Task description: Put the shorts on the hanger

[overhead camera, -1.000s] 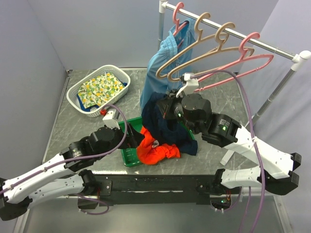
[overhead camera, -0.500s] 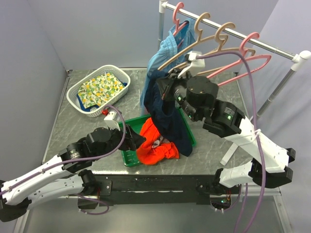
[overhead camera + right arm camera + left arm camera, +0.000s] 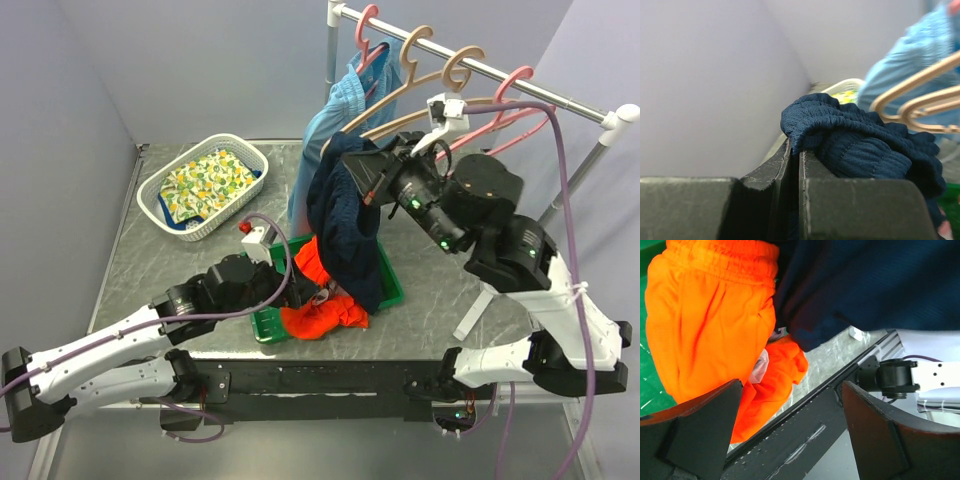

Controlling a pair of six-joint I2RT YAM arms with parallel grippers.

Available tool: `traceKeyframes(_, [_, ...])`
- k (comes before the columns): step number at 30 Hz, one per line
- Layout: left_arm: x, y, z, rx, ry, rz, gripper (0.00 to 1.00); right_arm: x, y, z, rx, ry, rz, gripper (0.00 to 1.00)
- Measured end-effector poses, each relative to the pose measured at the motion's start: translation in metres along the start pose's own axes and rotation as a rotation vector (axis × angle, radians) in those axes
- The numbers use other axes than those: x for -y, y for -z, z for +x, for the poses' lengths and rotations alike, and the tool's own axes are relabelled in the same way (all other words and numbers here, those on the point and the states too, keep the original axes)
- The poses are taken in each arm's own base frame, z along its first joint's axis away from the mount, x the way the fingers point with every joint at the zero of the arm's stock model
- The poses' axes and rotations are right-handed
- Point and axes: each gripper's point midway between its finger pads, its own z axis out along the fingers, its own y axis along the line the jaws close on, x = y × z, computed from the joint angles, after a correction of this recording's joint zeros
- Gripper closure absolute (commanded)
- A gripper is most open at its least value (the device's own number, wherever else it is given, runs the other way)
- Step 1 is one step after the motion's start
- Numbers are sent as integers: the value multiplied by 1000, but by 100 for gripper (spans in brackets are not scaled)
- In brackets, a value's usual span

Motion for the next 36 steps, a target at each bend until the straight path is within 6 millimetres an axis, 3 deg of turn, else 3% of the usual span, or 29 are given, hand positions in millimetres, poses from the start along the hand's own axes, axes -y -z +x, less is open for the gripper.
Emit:
traceKeyframes(4, [-5,3,-6,28,-9,-25,12,-18,19,-3,-39,-11,-131,100])
traceKeyframes(8, [-3,25,-29,125,-13,-13,13,-23,46,-6,-64,-19,-221,100])
traceKeyframes(12, [11,40,-51,194,-20,30,16,-24,77,-21,-35,-44,-302,100])
traceKeyframes(15, [14,36,-53,196,-27,32,18,-22,102,-39,13,-71,-352,100])
traceKeyframes(22, [4,10,-36,126,-22,-29,14,-10,152,-80,132,-131,-409,100])
traceKeyframes(25, [8,-6,-28,90,9,-17,8,-4,162,-89,169,-150,-404,100])
traceKeyframes(28, [12,-30,-15,39,44,-3,1,-1,160,-89,175,-152,-384,100])
traceKeyframes(36, [4,-107,40,-127,85,-42,1,5,129,-63,109,-111,-294,100])
